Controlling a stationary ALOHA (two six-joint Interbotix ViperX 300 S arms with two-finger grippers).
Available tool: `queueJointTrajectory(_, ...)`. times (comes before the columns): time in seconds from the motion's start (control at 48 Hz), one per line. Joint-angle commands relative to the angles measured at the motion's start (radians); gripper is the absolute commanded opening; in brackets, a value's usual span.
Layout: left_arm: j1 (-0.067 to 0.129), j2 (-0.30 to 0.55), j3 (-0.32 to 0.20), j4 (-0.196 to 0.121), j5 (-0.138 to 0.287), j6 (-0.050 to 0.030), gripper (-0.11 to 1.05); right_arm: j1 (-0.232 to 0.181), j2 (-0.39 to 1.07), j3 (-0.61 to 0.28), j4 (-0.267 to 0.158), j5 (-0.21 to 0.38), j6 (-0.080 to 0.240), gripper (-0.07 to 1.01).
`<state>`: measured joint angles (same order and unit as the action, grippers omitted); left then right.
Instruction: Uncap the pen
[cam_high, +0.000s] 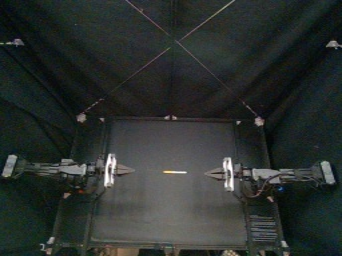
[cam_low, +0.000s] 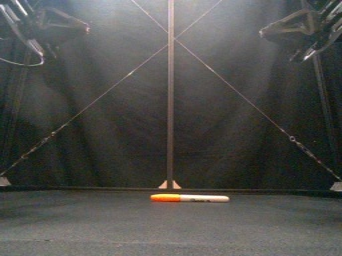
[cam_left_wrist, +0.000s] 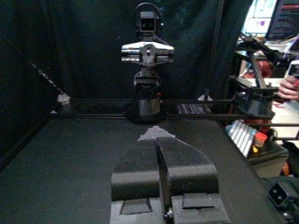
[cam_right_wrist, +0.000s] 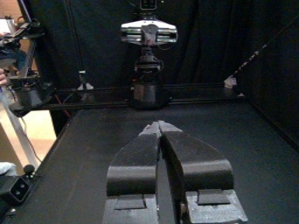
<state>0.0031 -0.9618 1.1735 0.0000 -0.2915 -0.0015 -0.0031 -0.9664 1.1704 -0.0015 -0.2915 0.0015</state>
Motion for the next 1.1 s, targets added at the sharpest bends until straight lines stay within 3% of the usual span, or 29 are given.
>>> queueJointTrajectory(0.021, 0.035, 0.077, -0.006, 0.002, -0.057, 0.0077, -0.05, -0.011, 0.067, -0.003, 0.000, -0.014, 0.002, -0.01)
queueJointTrajectory(0.208, 0.067, 0.259, -0.031, 0.015, -0.160, 0.0092, 0.02, -0.098, 0.330, -0.031, 0.003, -0.018, 0.008, 0.07)
queueJointTrajectory(0.354, 0.097, 0.419, -0.080, 0.020, -0.167, 0.0092, 0.08, -0.166, 0.565, -0.101, 0.000, -0.018, 0.006, 0.25)
queueJointTrajectory(0.562, 0.129, 0.574, -0.132, 0.018, -0.167, 0.0077, 0.45, -0.209, 0.782, -0.187, -0.006, -0.018, -0.003, 0.72)
queueJointTrajectory(0.667, 0.138, 0.627, -0.150, 0.018, -0.167, 0.0077, 0.64, -0.210, 0.870, -0.227, -0.008, -0.008, -0.005, 0.86)
queueJointTrajectory(0.75, 0.140, 0.670, -0.161, 0.020, -0.167, 0.0077, 0.82, -0.210, 0.939, -0.259, -0.012, 0.006, -0.003, 0.86)
queueJointTrajectory(0.854, 0.138, 0.703, -0.166, 0.021, -0.167, 0.0077, 0.95, -0.210, 1.005, -0.293, -0.012, 0.020, -0.005, 0.84)
queueJointTrajectory(1.0, 0.138, 0.730, -0.169, 0.035, -0.163, 0.0077, 0.99, -0.213, 1.066, -0.324, -0.018, 0.051, -0.008, 0.78)
queueJointTrajectory(1.104, 0.138, 0.747, -0.190, 0.041, -0.120, 0.0077, 0.99, -0.215, 1.091, -0.333, -0.032, 0.075, -0.006, 0.65)
